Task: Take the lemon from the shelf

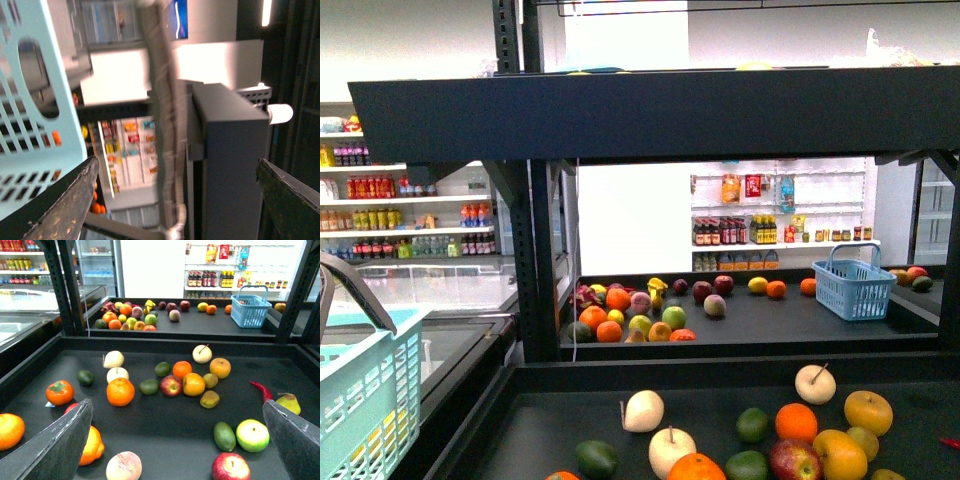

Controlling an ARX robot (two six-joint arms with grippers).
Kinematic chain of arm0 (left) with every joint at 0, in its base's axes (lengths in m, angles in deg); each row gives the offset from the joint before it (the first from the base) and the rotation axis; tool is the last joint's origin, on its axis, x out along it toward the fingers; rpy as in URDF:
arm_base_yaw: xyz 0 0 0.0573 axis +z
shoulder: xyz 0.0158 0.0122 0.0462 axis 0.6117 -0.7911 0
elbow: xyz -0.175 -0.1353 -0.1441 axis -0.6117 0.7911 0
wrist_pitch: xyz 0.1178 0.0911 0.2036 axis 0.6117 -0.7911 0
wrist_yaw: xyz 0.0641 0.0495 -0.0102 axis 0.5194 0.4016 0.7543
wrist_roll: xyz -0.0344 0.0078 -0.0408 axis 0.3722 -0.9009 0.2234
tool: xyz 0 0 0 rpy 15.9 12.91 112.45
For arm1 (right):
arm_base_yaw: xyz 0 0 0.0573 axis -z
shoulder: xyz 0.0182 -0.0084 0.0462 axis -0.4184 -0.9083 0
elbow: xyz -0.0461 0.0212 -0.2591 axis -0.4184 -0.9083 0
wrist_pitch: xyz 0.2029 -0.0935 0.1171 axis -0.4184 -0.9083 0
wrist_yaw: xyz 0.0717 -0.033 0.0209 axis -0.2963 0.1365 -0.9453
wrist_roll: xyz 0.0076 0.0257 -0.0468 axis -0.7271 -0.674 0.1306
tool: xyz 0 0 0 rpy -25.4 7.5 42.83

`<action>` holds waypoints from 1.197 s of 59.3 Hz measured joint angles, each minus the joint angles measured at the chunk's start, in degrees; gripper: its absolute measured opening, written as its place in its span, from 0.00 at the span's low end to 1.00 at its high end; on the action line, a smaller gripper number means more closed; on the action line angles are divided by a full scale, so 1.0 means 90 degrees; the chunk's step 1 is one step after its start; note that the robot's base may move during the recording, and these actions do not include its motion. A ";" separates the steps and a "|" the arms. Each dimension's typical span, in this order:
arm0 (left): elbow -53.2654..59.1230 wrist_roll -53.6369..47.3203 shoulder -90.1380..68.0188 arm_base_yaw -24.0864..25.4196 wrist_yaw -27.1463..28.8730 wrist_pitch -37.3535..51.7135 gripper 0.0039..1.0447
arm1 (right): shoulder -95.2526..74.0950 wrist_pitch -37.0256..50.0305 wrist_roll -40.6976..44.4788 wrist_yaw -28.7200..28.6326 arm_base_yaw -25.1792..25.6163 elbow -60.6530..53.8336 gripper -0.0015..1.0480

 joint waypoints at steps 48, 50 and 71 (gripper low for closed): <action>0.1222 -0.7674 0.5275 -0.1785 0.0736 -0.6569 0.81 | 0.0000 0.0000 0.0000 0.0002 0.0000 0.0002 0.98; 0.1484 -0.8036 0.5610 -0.1972 0.0826 -0.6567 0.76 | 0.0000 0.0000 0.0000 0.0000 0.0000 0.0000 0.98; 0.4000 -0.9122 0.9117 -0.2929 0.1569 -0.7494 0.03 | 0.0000 0.0000 -0.0002 0.0002 0.0000 0.0002 0.98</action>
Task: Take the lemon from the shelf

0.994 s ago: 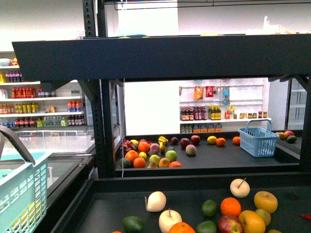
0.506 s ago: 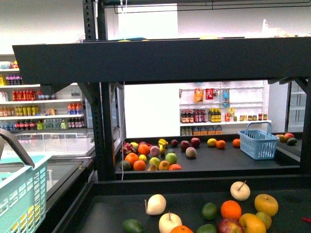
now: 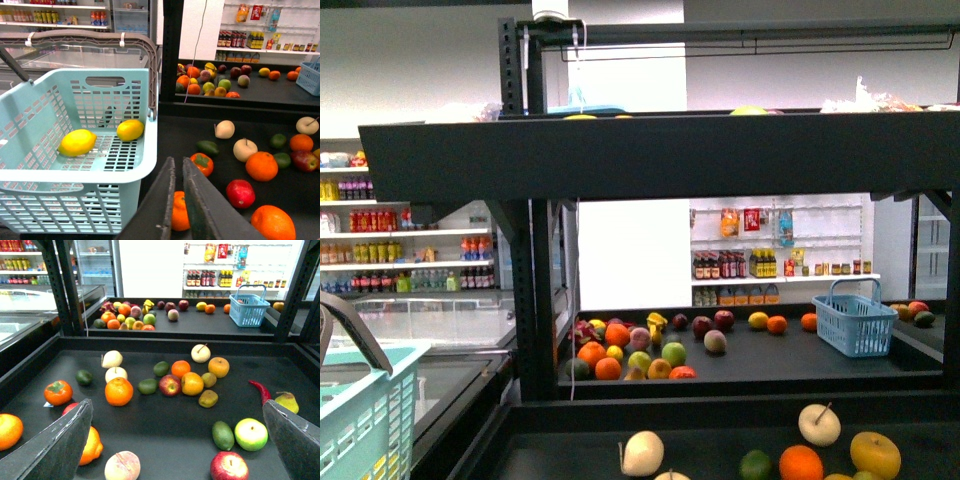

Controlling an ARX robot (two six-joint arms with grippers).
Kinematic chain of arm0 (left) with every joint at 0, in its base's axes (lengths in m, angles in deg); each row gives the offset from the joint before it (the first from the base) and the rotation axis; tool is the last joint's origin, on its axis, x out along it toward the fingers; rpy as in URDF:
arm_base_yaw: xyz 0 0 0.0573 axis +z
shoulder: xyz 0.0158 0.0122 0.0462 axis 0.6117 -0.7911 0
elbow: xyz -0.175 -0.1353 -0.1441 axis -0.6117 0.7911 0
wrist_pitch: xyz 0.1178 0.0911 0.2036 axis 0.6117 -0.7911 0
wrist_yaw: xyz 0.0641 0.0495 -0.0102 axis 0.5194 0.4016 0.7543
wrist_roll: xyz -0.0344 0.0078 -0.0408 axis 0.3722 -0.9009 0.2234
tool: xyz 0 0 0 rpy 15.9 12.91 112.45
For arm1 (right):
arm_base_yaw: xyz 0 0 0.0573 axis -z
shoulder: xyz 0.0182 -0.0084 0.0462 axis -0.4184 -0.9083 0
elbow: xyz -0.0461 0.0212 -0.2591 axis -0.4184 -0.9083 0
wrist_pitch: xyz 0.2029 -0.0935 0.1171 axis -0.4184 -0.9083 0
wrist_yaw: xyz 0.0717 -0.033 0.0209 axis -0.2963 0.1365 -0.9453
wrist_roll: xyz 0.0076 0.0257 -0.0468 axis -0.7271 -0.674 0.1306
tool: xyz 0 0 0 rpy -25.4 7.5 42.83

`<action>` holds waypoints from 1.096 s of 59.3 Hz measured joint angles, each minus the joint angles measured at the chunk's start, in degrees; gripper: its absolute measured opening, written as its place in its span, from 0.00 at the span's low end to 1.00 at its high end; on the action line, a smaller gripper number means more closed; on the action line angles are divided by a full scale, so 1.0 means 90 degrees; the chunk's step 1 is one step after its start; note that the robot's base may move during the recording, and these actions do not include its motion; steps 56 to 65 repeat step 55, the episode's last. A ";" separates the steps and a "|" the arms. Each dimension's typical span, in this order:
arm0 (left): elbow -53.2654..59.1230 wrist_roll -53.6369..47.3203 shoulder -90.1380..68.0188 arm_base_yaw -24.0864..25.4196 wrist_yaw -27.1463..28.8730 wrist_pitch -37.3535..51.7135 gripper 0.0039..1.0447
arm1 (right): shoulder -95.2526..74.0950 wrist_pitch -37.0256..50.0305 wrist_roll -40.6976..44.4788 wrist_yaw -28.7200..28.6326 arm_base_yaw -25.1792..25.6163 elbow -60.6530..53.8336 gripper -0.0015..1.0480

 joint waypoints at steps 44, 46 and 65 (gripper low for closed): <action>0.0860 -0.0041 0.1528 -0.0005 0.0007 -0.0641 0.02 | 0.0002 0.0000 0.0000 0.0002 0.0000 0.0000 0.98; 0.0860 -0.0044 0.1545 -0.0005 -0.0005 -0.0639 0.02 | 0.0002 0.0000 0.0000 -0.0010 0.0000 -0.0002 0.98; 0.0860 -0.0044 0.1554 -0.0005 0.0005 -0.0639 0.02 | 0.0002 0.0000 0.0000 0.0000 0.0000 0.0000 0.98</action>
